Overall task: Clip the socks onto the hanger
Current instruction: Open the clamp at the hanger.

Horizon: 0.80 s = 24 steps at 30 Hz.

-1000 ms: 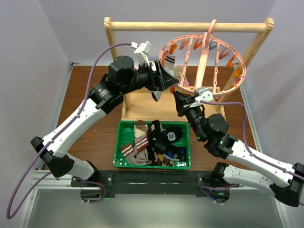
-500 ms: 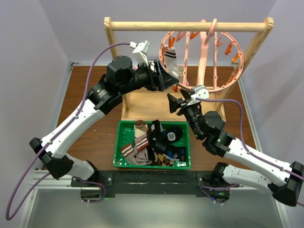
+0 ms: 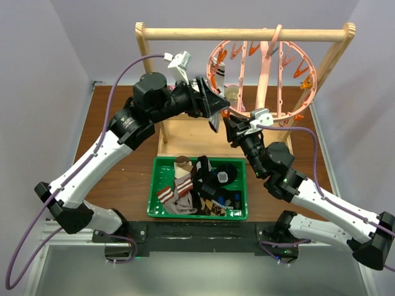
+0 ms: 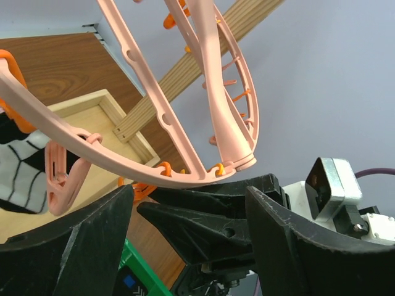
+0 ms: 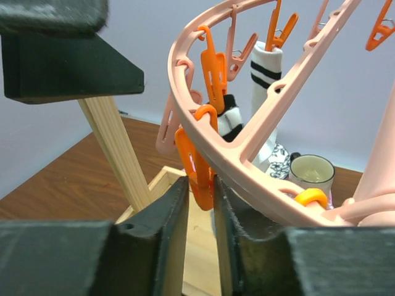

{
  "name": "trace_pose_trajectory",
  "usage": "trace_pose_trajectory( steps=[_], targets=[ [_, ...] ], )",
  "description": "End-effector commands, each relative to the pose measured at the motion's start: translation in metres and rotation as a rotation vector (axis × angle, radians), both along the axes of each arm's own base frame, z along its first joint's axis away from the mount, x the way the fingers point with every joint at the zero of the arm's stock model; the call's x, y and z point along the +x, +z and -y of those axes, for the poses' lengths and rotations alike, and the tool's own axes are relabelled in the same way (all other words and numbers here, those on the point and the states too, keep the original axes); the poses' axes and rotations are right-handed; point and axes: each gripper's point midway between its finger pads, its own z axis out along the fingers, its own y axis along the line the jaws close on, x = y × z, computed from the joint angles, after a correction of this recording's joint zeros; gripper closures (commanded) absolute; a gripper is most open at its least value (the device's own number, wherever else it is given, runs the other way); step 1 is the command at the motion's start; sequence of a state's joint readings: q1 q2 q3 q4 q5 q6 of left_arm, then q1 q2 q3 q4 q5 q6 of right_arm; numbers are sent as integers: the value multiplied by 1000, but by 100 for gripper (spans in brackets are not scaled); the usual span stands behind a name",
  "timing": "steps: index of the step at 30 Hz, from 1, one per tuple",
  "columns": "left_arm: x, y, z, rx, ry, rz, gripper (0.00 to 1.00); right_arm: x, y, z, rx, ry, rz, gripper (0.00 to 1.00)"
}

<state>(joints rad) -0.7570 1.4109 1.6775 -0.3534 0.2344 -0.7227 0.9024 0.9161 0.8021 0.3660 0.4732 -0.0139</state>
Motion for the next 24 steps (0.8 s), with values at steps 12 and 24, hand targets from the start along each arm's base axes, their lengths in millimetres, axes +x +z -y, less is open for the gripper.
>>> trace_pose_trajectory(
  steps=[12, 24],
  targets=[
    [-20, 4, -14, -34, -43, 11, 13, 1, 38, -1, 99, 39, 51, 91],
    [-11, -25, 2, 2, -88, 32, 5, -4, 41, -4, 123, 74, 41, 94]
  ],
)
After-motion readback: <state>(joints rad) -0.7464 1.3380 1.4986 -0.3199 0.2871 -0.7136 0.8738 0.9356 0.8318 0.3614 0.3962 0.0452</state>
